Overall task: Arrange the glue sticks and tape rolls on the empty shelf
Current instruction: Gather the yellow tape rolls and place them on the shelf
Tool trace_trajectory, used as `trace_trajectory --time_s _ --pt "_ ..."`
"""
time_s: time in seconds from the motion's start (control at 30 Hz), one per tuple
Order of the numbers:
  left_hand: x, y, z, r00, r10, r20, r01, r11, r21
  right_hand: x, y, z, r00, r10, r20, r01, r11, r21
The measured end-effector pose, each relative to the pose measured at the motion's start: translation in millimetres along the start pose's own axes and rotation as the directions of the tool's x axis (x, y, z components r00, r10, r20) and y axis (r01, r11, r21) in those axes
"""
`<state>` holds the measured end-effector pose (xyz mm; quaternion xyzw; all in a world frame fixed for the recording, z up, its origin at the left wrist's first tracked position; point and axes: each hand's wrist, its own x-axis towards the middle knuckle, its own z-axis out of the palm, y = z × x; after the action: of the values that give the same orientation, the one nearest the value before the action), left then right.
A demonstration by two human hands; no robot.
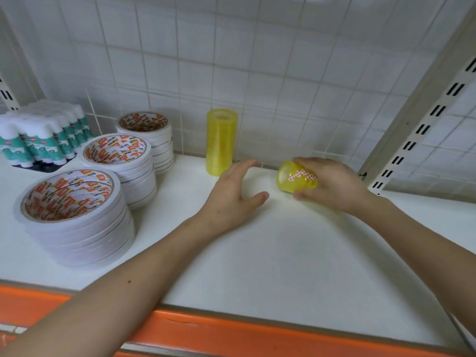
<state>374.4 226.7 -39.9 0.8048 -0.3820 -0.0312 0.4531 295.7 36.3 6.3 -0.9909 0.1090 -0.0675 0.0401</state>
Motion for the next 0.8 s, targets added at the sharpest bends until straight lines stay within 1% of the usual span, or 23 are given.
trace_trajectory --time_s 0.03,0.07,0.1,0.13,0.17,0.2,0.23,0.3,0.33,0.37,0.4,0.43,0.47,0.5,0.53,0.57,0.6,0.63,0.67,0.7,0.73,0.8 --pt "0 0 -1 0.999 -0.032 0.024 0.032 0.999 -0.034 0 -4 -5 0.999 0.022 -0.047 -0.015 0.990 0.142" --pt "0 -1 -1 0.997 -0.055 0.052 0.058 0.996 -0.065 0 -8 -10 0.996 0.057 -0.076 -0.029 0.944 0.329" --pt "1 -2 -1 0.994 -0.070 0.084 0.077 0.993 -0.088 1 -13 -14 0.994 0.076 -0.075 -0.024 0.846 0.533" --pt "1 -2 -1 0.990 -0.077 0.121 0.089 0.991 -0.095 2 -17 -16 0.997 0.059 -0.055 -0.003 0.707 0.708" --pt "1 -3 -1 0.985 -0.077 0.156 0.093 0.991 -0.094 3 -20 -16 0.999 0.010 -0.040 0.027 0.563 0.826" --pt "1 -3 0 0.980 -0.071 0.187 0.092 0.990 -0.103 4 -23 -14 0.998 -0.046 -0.030 0.047 0.445 0.894" --pt "1 -3 0 0.978 -0.061 0.202 0.091 0.986 -0.140 6 -26 -10 0.995 -0.096 -0.015 0.048 0.352 0.935" --pt "2 -1 0 0.986 -0.074 0.153 0.114 0.956 -0.269 8 -34 -3 0.984 -0.175 0.025 0.009 0.191 0.982" --pt "3 0 0 0.990 -0.104 0.098 0.130 0.937 -0.325 9 -39 -2 0.979 -0.200 0.039 -0.013 0.129 0.992" --pt "4 1 0 0.989 -0.143 0.037 0.147 0.916 -0.373 11 -44 -3 0.979 -0.202 0.039 -0.020 0.094 0.995" --pt "5 3 -1 0.981 -0.191 -0.030 0.162 0.899 -0.406 12 -48 -6 0.984 -0.174 0.030 -0.017 0.079 0.997" --pt "7 4 -3 0.966 -0.238 -0.102 0.177 0.894 -0.413 15 -53 -10 0.992 -0.122 0.012 0.000 0.098 0.995" --pt "8 5 -5 0.947 -0.272 -0.173 0.187 0.900 -0.393 16 -59 -15 0.999 -0.053 -0.011 0.019 0.169 0.985" --pt "9 5 -7 0.927 -0.288 -0.240 0.192 0.914 -0.357 17 -67 -20 0.998 0.015 -0.055 0.049 0.288 0.956" --pt "10 5 -8 0.911 -0.288 -0.294 0.190 0.928 -0.320 17 -77 -25 0.992 0.064 -0.112 0.074 0.431 0.900" --pt "10 4 -9 0.900 -0.282 -0.332 0.187 0.939 -0.289 18 -86 -27 0.983 0.088 -0.163 0.086 0.565 0.821" --pt "10 3 -10 0.891 -0.279 -0.359 0.190 0.946 -0.263 20 -95 -28 0.976 0.082 -0.200 0.093 0.677 0.730" --pt "9 1 -9 0.881 -0.281 -0.382 0.197 0.950 -0.244 23 -102 -26 0.974 0.057 -0.220 0.099 0.766 0.635" --pt "9 -2 -8 0.869 -0.286 -0.404 0.205 0.950 -0.234 27 -108 -22 0.973 0.028 -0.229 0.106 0.826 0.553" --pt "8 -5 -7 0.859 -0.298 -0.416 0.216 0.948 -0.232 31 -112 -18 0.972 0.013 -0.233 0.108 0.859 0.500" --pt "9 -9 -7 0.853 -0.314 -0.418 0.233 0.944 -0.235 35 -114 -14 0.972 0.014 -0.235 0.103 0.871 0.480" --pt "10 -17 -8 0.843 -0.344 -0.413 0.263 0.934 -0.241 43 -119 -9 0.971 0.037 -0.237 0.089 0.862 0.500"
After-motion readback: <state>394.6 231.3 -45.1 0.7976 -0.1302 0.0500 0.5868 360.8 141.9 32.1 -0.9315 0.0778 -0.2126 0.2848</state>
